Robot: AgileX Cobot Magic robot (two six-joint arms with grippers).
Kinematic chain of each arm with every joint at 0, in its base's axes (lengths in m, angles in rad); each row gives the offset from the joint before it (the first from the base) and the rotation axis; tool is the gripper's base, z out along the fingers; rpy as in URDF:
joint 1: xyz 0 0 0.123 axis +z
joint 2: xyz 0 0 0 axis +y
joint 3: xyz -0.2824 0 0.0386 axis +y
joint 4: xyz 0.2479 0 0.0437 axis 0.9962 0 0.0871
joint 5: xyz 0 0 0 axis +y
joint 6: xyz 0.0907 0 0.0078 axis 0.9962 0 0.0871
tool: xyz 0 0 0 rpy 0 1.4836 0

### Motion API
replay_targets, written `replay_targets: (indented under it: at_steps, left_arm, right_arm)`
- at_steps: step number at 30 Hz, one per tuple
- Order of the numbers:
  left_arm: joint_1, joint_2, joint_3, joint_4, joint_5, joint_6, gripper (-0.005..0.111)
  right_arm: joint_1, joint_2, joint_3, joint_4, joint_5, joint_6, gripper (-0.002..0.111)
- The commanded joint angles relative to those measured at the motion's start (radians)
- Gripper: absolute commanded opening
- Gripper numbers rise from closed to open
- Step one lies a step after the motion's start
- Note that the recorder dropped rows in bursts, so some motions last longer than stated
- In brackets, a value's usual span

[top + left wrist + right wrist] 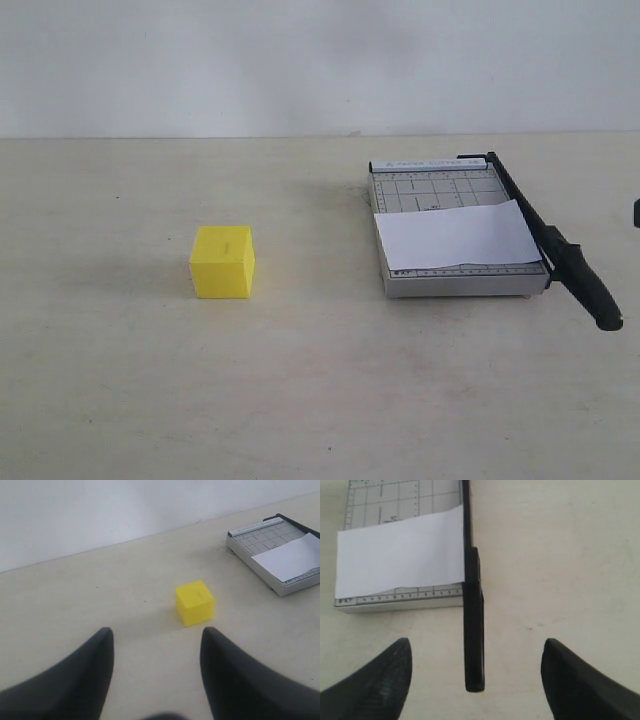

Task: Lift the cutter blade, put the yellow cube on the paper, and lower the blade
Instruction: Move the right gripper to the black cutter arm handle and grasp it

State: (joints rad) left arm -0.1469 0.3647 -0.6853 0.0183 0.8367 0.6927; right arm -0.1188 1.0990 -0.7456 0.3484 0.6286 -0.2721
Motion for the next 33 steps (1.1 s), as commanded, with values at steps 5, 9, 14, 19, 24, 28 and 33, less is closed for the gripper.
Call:
replay_targets:
  at_steps: [5, 9, 14, 19, 24, 28, 33]
  left_arm:
    - [-0.006, 0.003, -0.007, -0.018, -0.002, -0.01, 0.052]
    - [-0.006, 0.003, -0.007, -0.018, -0.002, -0.01, 0.052]
    - [-0.006, 0.003, -0.007, -0.018, -0.002, -0.01, 0.052]
    - [-0.006, 0.003, -0.007, -0.018, -0.002, -0.01, 0.052]
    - [-0.006, 0.003, -0.007, -0.018, -0.002, -0.01, 0.052]
    - [-0.006, 0.003, -0.007, -0.018, -0.002, -0.01, 0.052]
    - [-0.006, 0.003, -0.007, -0.018, -0.009, -0.01, 0.052]
  right_arm:
    - [0.003, 0.144, -0.099, 0.061, 0.082, -0.13, 0.069]
    - [0.058, 0.222, -0.119, 0.008, 0.093, -0.156, 0.069]
    - [0.121, 0.297, -0.142, -0.096, 0.044, -0.109, 0.069]
    - [0.123, 0.361, -0.142, -0.142, 0.03, -0.1, 0.069]
    - [0.123, 0.4, -0.142, -0.143, -0.009, -0.1, 0.069]
    - [0.125, 0.427, -0.142, -0.143, -0.019, -0.1, 0.069]
    - [0.127, 0.454, -0.142, -0.145, -0.056, -0.1, 0.069]
